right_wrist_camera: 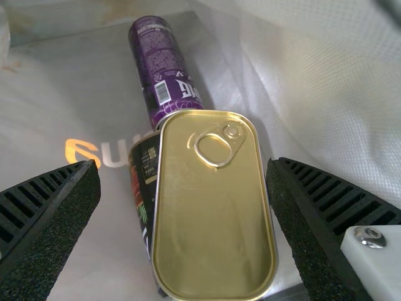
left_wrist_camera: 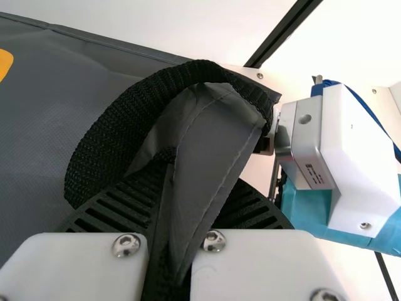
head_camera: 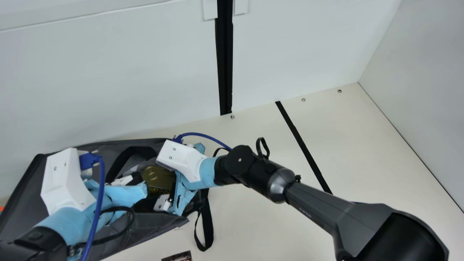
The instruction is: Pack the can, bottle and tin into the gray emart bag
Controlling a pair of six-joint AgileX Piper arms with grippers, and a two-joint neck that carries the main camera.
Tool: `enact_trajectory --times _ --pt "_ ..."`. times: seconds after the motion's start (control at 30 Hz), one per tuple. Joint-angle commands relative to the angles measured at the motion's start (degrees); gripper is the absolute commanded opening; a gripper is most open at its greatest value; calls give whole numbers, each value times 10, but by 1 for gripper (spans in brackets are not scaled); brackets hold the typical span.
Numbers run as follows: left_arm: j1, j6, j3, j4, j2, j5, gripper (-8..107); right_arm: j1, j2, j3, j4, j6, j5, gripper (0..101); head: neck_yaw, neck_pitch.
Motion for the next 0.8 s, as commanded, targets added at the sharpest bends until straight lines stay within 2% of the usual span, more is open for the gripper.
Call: enact_trajectory --times 0.0,0.77 --pt "0 0 0 0 0 0 10 -2 -4 4 2 -1 2 91 -1 -13" --pt "0 0 0 0 0 0 10 -39 -81 69 9 -22 25 91 -1 -13"
